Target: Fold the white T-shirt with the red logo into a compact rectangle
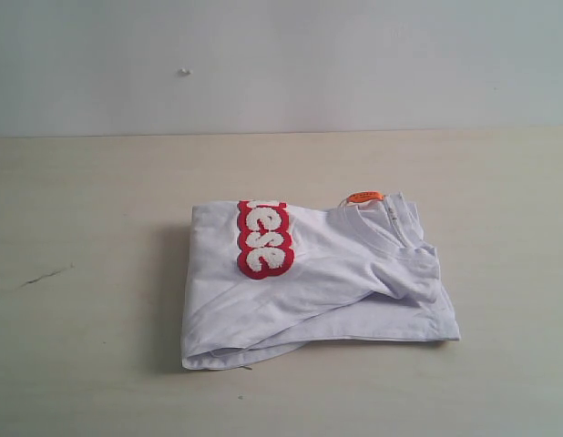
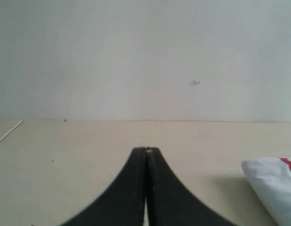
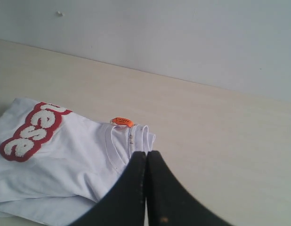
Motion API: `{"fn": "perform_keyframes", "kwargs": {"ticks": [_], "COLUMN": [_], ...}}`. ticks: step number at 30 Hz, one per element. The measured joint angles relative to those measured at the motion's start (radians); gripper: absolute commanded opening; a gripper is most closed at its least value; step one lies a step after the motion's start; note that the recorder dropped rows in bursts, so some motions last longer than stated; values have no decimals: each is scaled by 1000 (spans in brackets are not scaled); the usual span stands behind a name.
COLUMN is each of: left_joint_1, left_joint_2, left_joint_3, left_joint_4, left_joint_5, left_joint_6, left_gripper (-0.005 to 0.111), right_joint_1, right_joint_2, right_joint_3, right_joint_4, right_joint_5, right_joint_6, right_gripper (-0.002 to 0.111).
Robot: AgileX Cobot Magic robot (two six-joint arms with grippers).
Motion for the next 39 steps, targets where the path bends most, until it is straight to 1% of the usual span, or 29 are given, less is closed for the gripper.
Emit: {"fn": "perform_keyframes", "kwargs": {"ticks": [7, 18, 20, 22, 23, 25, 26, 28, 32, 36, 39], "left_joint_1": [0, 0, 0, 0, 0, 0, 0, 0, 0, 0, 0], "left_joint_2": [-64, -70, -78, -91, -98, -98, -100, -117, -132, -132, -132], "left_joint_3": [1, 2, 2, 2, 3, 3, 3, 3, 3, 3, 3], "left_joint_4": [0, -22, 18, 145, 247, 359, 385, 411, 420, 421, 428], "left_joint_5": [10, 10, 27, 60, 73, 86, 99, 134, 189, 273, 296], "left_joint_6": [-19, -75, -91, -185, -289, -406, -431, -451, -449, -445, -443], "left_gripper": [0, 0, 0, 0, 0, 0, 0, 0, 0, 0, 0], "right_joint_1": [0, 0, 0, 0, 0, 0, 0, 0, 0, 0, 0], "right_joint_2": [0, 0, 0, 0, 0, 0, 0, 0, 0, 0, 0], "right_joint_3": [0, 0, 0, 0, 0, 0, 0, 0, 0, 0, 0], "right_joint_4": [0, 0, 0, 0, 0, 0, 0, 0, 0, 0, 0], "right_joint_5": [0, 0, 0, 0, 0, 0, 0, 0, 0, 0, 0], "right_joint_6": [0, 0, 0, 0, 0, 0, 0, 0, 0, 0, 0], "right_gripper": [0, 0, 0, 0, 0, 0, 0, 0, 0, 0, 0]}}
